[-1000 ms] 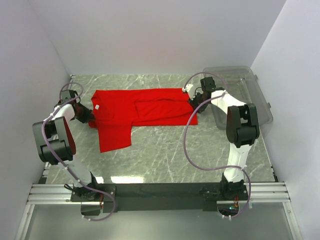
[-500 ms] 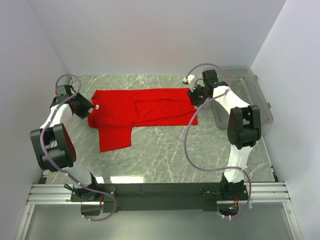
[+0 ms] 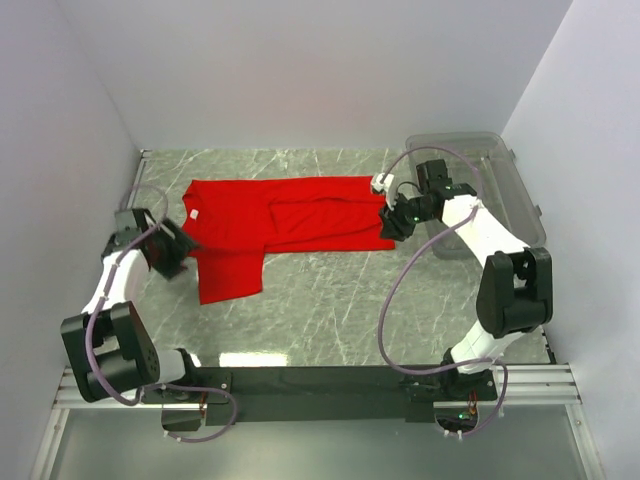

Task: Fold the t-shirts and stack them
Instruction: Fold the tshirt

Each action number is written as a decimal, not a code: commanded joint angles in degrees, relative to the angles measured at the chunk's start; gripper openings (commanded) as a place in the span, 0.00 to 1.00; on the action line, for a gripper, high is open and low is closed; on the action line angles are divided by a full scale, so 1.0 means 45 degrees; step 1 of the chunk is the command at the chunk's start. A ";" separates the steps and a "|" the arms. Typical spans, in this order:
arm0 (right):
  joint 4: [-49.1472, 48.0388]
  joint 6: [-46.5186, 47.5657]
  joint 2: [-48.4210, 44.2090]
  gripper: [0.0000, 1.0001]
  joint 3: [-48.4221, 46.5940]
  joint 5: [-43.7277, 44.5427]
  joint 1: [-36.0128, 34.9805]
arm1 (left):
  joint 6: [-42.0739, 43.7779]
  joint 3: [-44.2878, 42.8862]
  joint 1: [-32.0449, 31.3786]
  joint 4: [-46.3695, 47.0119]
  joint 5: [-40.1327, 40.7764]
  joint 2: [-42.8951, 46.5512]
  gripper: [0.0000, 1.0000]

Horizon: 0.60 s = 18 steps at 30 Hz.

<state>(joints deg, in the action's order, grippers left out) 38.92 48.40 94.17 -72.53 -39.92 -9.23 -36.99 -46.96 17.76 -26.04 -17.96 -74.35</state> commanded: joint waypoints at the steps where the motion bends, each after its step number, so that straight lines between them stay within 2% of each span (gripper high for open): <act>1: -0.0385 -0.0638 -0.0710 0.39 0.0551 -0.0679 -0.0077 | -0.0412 0.0824 -0.0001 -0.1340 0.0024 0.0485 0.73; 4: -0.0678 -0.1028 -0.0965 0.39 0.0922 -0.0815 -0.0096 | -0.0510 0.1333 -0.0040 -0.1866 0.0628 0.0604 0.68; 10: -0.1245 -0.1712 -0.1141 0.39 0.1450 -0.0992 -0.0096 | -0.0529 0.1413 -0.0547 -0.2259 0.1273 -0.0840 0.65; 14: -0.1304 -0.1733 -0.1298 0.39 0.1645 -0.0914 -0.0077 | -0.0608 0.1373 -0.0880 -0.2376 0.1664 -0.1582 0.56; 16: -0.1363 -0.1713 -0.1414 0.39 0.1704 -0.0875 -0.0057 | -0.0607 0.1334 -0.1093 -0.2513 0.1860 -0.1623 0.55; 18: -0.1402 -0.1713 -0.1435 0.39 0.1802 -0.0797 -0.0057 | -0.0627 0.1315 -0.1192 -0.2552 0.1978 -0.1565 0.48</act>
<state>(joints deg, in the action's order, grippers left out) 34.81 41.39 90.48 -65.12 -42.87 -9.23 -39.33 -40.53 13.41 -36.18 -11.68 -81.23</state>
